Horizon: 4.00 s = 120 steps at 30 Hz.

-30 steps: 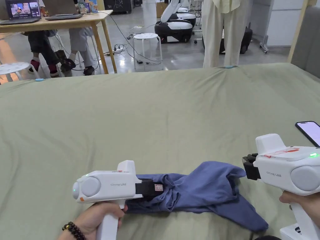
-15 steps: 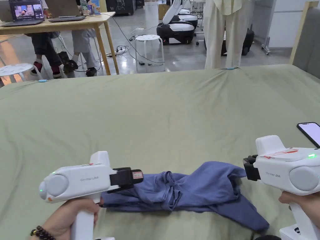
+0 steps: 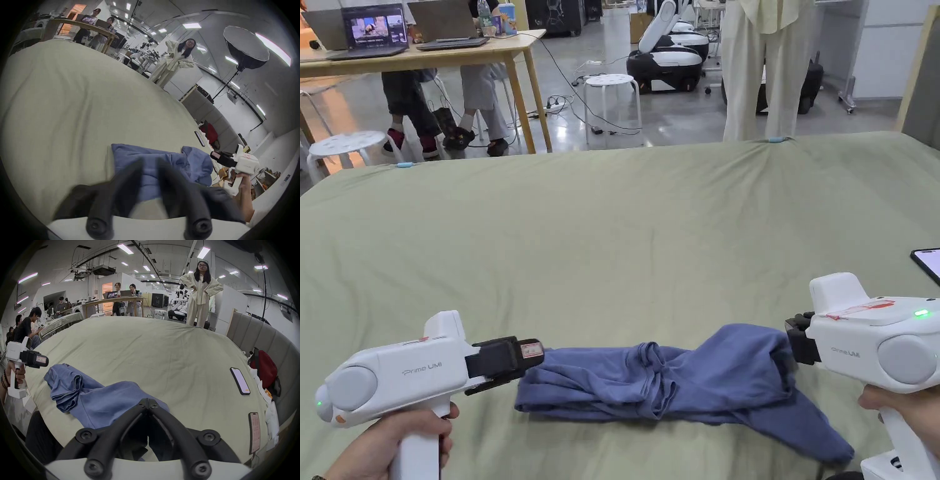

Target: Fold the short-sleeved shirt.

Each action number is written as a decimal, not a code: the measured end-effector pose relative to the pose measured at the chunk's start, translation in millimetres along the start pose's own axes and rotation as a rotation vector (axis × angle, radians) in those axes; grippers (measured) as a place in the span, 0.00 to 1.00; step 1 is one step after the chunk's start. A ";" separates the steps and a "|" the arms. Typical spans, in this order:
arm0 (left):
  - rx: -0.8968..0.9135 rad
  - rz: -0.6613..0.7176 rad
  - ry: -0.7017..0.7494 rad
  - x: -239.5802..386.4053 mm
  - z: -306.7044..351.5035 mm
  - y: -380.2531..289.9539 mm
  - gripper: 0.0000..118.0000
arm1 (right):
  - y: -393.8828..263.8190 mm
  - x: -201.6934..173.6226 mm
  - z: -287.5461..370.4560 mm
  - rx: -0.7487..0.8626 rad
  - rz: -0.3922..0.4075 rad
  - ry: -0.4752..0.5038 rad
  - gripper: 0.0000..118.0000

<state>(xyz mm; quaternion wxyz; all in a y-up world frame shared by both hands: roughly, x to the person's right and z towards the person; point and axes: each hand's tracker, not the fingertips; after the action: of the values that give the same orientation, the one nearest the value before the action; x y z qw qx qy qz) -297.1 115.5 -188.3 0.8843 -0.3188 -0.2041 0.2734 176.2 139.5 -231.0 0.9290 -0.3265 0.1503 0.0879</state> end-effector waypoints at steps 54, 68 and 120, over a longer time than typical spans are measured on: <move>0.074 0.054 0.067 -36.0 41.6 15.5 0.18 | -3.9 -1.2 -4.2 -0.020 0.005 0.002 0.00; -0.115 -0.070 -0.082 91.0 -69.8 3.4 0.18 | -5.7 11.3 1.2 -0.015 -0.017 -0.010 0.00; -0.254 -0.106 -0.166 103.5 -182.1 -31.9 0.00 | -6.4 19.6 19.2 0.015 -0.055 -0.100 0.00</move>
<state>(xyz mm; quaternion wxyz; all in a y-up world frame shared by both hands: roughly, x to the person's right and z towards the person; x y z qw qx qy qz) -108.9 76.1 -277.3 0.8302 -0.3930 -0.3259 0.2240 200.6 148.0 -219.6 0.9398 -0.3188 0.0952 0.0775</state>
